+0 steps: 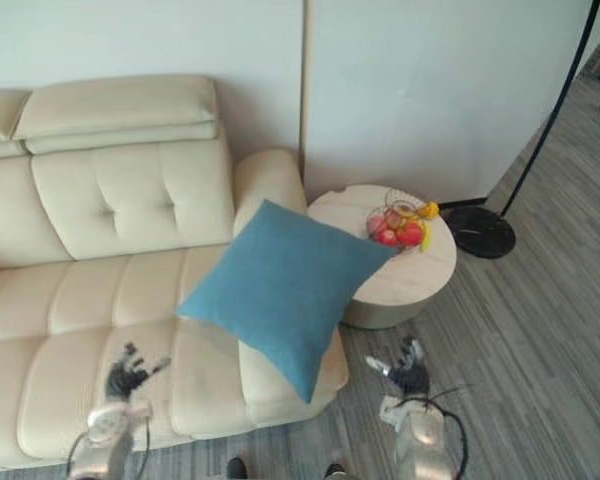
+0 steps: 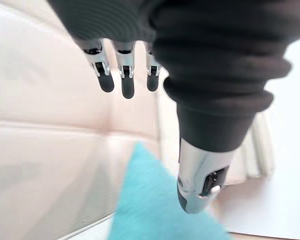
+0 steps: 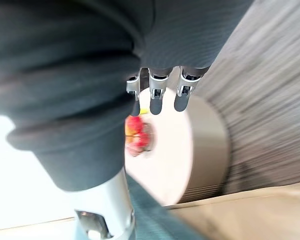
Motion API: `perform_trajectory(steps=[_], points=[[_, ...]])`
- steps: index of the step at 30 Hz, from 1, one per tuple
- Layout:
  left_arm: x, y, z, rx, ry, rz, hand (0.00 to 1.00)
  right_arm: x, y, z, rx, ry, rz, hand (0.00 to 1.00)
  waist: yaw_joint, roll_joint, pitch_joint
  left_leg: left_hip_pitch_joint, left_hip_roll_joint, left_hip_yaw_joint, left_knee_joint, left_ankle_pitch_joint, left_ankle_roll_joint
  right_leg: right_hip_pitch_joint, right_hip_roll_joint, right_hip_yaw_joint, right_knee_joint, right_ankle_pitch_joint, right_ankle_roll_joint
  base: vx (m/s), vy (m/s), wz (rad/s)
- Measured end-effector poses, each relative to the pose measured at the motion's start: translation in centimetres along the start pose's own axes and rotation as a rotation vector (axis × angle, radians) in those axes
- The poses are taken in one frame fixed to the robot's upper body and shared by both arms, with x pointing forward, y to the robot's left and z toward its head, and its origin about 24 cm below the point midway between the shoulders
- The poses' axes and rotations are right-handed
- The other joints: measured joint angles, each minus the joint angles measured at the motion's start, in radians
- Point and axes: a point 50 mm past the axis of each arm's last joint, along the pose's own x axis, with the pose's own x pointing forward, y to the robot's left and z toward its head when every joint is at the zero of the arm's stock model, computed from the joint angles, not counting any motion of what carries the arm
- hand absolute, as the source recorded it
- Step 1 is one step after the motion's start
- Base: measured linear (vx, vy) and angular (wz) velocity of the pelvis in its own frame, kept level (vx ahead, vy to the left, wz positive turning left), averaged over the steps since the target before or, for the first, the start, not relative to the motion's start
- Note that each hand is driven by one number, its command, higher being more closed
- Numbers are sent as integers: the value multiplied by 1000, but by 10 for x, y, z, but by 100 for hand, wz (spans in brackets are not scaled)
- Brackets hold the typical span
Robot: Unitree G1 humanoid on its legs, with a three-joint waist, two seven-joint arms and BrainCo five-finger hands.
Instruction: Pick up cushions and gather them together orderly.
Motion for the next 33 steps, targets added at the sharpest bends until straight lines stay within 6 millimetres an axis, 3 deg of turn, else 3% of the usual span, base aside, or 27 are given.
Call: perform_trajectory(steps=[8, 13, 22, 26, 29, 33], points=[[28, -16, 61, -26, -197, 11, 0, 18, 46, 30, 13, -99, 163, 0, 5, -1, 0, -5, 0, 17, 0, 0, 0, -1, 5, 29, -36, 28, -2, 6, 3, -8], [46, -39, 105, -17, -308, -39, 0, 33, 68, 36, 45, -80, 214, 0, 11, -7, 10, -63, 1, 15, 11, 10, 11, -50, 1, 41, -42, 55, -6, -74, 8, 2], [69, -63, 194, -72, -486, -11, 0, 56, 102, 85, 97, -201, 227, 0, 41, -24, 211, -270, 17, 19, 153, 17, 21, -280, -24, 90, 125, 56, -17, -157, 14, -6], [74, -61, 219, -70, -527, 5, 0, 59, 106, 97, 124, -226, 192, 0, 41, -26, 243, -353, 23, 17, 208, 18, 22, -377, -35, 99, 206, 42, -27, -124, -7, -2], [74, -60, 249, -71, -594, 13, 0, 65, 106, 115, 157, -272, 148, 0, 42, -27, 286, -402, 31, 17, 245, 18, 22, -429, -41, 108, 249, 39, -29, -105, -5, -2], [70, -63, 283, -91, -672, 21, 0, 66, 110, 124, 170, -297, 143, 0, 41, -26, 299, -468, 39, 17, 267, 24, 26, -499, -41, 110, 280, 41, -32, -101, -10, 1]])
